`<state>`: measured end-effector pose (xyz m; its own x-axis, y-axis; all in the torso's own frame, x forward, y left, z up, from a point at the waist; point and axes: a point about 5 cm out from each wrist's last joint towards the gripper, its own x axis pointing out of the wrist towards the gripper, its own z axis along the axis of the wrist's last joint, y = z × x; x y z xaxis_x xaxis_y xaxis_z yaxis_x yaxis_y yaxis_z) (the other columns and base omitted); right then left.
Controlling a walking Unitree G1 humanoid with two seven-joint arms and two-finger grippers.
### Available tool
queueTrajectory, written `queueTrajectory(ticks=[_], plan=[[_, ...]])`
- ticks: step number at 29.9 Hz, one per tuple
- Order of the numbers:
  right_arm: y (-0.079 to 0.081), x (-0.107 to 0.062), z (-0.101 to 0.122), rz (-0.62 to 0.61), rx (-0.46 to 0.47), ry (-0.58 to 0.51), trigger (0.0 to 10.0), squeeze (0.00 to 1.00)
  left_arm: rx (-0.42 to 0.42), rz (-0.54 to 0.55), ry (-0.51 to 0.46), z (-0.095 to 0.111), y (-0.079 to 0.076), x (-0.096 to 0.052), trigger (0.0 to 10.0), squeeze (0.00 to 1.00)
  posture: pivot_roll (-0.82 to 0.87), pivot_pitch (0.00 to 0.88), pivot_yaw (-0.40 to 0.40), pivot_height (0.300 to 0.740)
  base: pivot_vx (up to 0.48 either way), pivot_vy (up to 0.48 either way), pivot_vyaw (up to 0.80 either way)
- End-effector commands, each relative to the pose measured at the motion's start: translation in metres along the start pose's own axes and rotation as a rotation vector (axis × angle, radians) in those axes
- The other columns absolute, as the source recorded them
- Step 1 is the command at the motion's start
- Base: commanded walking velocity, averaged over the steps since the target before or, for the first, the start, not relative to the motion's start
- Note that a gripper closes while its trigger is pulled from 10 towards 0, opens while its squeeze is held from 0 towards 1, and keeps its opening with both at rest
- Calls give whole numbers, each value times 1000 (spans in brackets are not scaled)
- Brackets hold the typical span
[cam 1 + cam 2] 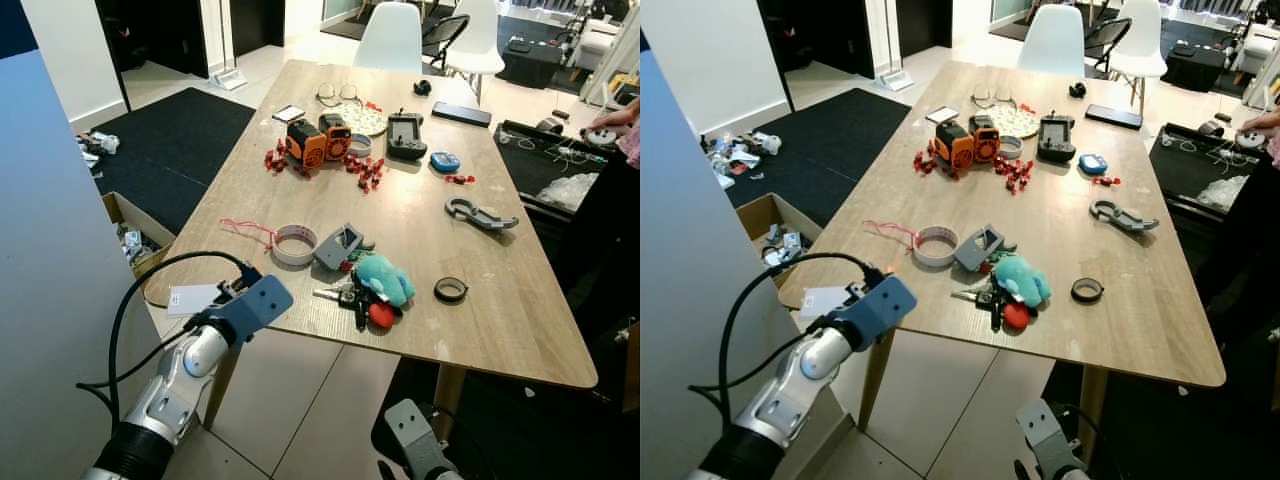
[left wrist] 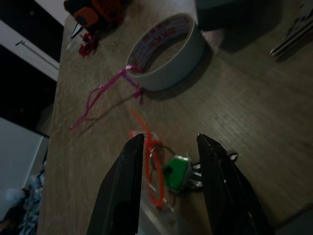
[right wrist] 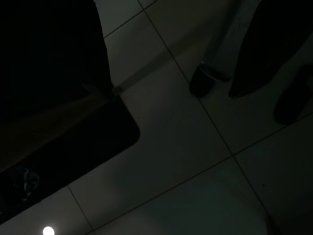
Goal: Hang keys on a hook
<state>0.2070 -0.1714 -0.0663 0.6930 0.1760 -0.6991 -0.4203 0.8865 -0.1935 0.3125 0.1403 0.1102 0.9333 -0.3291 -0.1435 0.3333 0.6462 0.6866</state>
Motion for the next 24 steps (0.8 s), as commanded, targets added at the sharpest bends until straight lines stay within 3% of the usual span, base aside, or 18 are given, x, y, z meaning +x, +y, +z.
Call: queueTrajectory(ticks=[1, 19, 20, 21, 24], plan=[[-1, -2, -5, -6, 2, 22, 10000, 0, 4, 2, 33, -5, -3, 2, 10000, 0, 37, 106, -58, 740, 0, 0, 0], [-1, -3, -10, -11, 3, 38, 10000, 0, 26, 1, 114, -22, -2, 0, 9961, 0, 34, 98, -55, 740, 0, 0, 0], [-1, -3, -10, -11, 2, 39, 10000, 0, 26, 0, 118, -23, -2, -1, 8784, 0, 35, 95, -56, 740, 0, 0, 0], [-1, -3, -10, -9, 1, 40, 10000, 0, 23, -1, 122, -24, -1, -1, 4863, 0, 36, 92, -57, 740, 0, 0, 0], [-1, -3, -10, -8, 0, 39, 10000, 0, 22, -3, 124, -25, -1, -2, 4275, 0, 36, 91, -58, 740, 0, 0, 0]])
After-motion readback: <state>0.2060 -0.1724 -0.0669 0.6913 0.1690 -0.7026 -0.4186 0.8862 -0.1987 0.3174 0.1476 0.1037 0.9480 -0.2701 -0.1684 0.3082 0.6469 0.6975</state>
